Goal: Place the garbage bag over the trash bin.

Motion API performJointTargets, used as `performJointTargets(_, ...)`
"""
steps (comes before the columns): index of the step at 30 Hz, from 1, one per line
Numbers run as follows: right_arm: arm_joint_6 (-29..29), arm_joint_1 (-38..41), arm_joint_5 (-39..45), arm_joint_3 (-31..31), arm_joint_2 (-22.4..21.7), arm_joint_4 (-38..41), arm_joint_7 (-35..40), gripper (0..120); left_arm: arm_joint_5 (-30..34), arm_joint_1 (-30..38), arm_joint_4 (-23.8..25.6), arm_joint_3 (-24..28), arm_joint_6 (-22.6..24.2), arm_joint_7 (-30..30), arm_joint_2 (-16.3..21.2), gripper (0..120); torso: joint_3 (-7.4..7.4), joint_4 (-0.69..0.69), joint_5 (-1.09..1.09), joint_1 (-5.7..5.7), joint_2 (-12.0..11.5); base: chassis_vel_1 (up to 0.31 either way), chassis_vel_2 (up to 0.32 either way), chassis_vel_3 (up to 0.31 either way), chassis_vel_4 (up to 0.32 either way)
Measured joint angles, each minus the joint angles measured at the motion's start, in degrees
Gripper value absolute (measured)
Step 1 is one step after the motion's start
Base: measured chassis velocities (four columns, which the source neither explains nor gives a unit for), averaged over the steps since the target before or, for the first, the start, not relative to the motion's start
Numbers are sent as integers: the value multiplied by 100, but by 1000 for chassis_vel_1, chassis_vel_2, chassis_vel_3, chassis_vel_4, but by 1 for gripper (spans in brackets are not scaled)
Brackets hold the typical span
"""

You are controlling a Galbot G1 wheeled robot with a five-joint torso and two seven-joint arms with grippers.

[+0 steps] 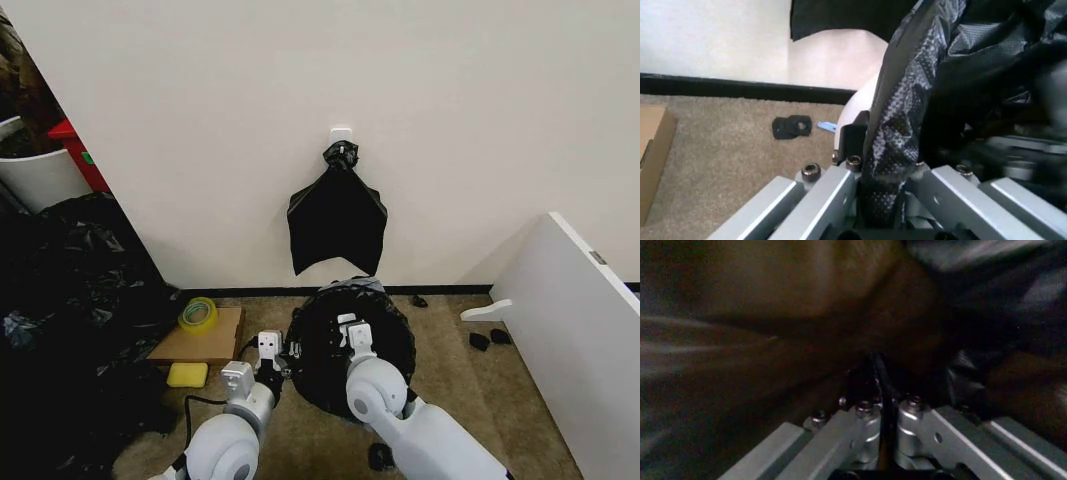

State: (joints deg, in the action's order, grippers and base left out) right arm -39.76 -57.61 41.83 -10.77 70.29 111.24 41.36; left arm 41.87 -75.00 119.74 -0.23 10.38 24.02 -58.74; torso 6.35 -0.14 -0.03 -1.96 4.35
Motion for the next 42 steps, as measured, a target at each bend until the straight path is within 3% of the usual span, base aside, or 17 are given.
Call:
performJointTargets(3,-190,-218,120,25,-231,460,2,0,18,13,-11,-37,-4,-17,-4,0,0,-1,0,0,0,0,0,0,0)
performJointTargets(8,-216,-314,219,53,-317,495,-25,0,31,3,27,-73,-6,-88,24,0,0,-1,0,0,0,0,0,0,0)
performJointTargets(13,-218,-175,575,79,-71,-18,152,0,33,-53,119,-33,-20,-165,50,0,0,1,-1,0,0,0,0,0,0)
performJointTargets(25,-213,33,-242,14,140,-736,69,0,37,-84,203,-50,-15,-173,97,0,0,0,0,0,0,0,0,0,0)
performJointTargets(30,-211,-33,59,21,-55,-114,68,0,-8,-57,95,-34,-17,-174,76,0,0,-1,0,0,0,0,0,0,0)
performJointTargets(33,-214,-70,644,-83,-243,446,272,0,-62,1,1,12,-42,-164,73,0,0,0,-1,0,0,0,0,0,0)
performJointTargets(42,-221,-124,794,-289,-306,303,514,0,-173,27,-13,43,-92,-174,86,0,0,-1,-1,0,0,0,0,0,0)
